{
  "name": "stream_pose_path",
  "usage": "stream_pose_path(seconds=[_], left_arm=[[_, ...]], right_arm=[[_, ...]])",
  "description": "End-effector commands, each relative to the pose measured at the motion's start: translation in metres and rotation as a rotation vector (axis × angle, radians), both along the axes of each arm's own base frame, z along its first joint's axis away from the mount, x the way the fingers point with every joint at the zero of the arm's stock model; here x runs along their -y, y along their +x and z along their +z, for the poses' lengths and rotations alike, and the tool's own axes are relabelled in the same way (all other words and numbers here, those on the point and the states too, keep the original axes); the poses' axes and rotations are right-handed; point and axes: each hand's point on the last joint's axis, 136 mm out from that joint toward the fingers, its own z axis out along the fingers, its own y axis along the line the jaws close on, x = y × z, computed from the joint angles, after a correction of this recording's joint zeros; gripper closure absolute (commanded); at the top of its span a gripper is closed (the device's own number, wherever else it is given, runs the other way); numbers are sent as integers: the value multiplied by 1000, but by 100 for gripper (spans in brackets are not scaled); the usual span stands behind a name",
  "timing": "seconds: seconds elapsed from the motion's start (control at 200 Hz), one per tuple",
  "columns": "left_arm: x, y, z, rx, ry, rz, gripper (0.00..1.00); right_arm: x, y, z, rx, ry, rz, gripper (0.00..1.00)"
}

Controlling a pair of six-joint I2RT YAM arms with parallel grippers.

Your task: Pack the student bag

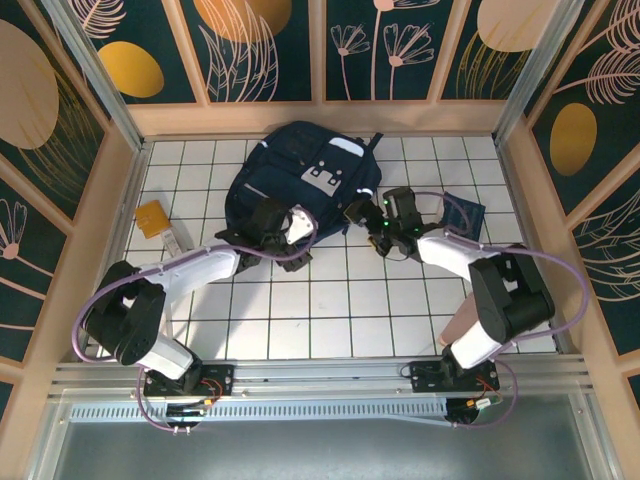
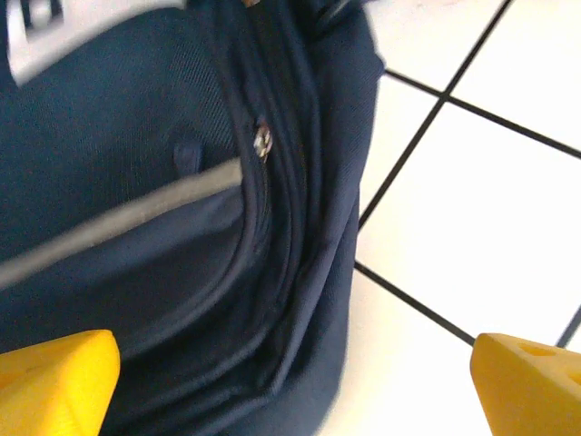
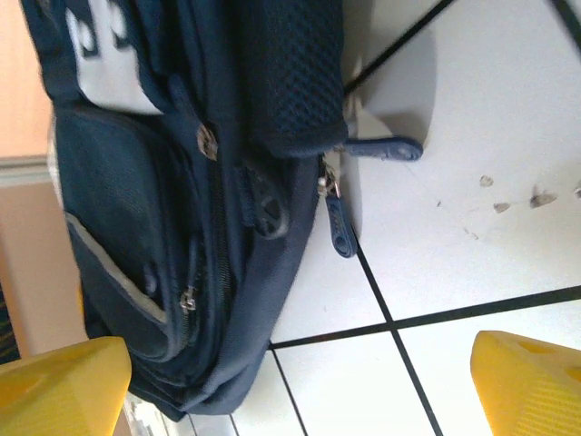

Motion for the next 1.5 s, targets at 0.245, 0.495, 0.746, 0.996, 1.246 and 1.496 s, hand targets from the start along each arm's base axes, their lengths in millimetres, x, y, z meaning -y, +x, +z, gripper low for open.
stream_pose_path(seconds=[0.245,0.495,0.746,0.996,1.246,1.496], left_arm=[[-5,61,-42,189,399,-67,48],[28,51,8,131,173,-100,100],[36,10,82,174,-35,-212,100],[46,-14,104,152,-153,-293,100],[52,-26,117,144,-226,-333,100],[54,-44,140,186,-305,-398,100]], right_arm=[[60,-22,18,34,-66,-104,3],[21,-26,51,314,-135,281,4],[17,-30,71,844,-507,549,7],[17,-49,69,999,-472,737,46],[29,-65,81,1266,-497,674,71],[36,-72,92,1405,-571,490,53]])
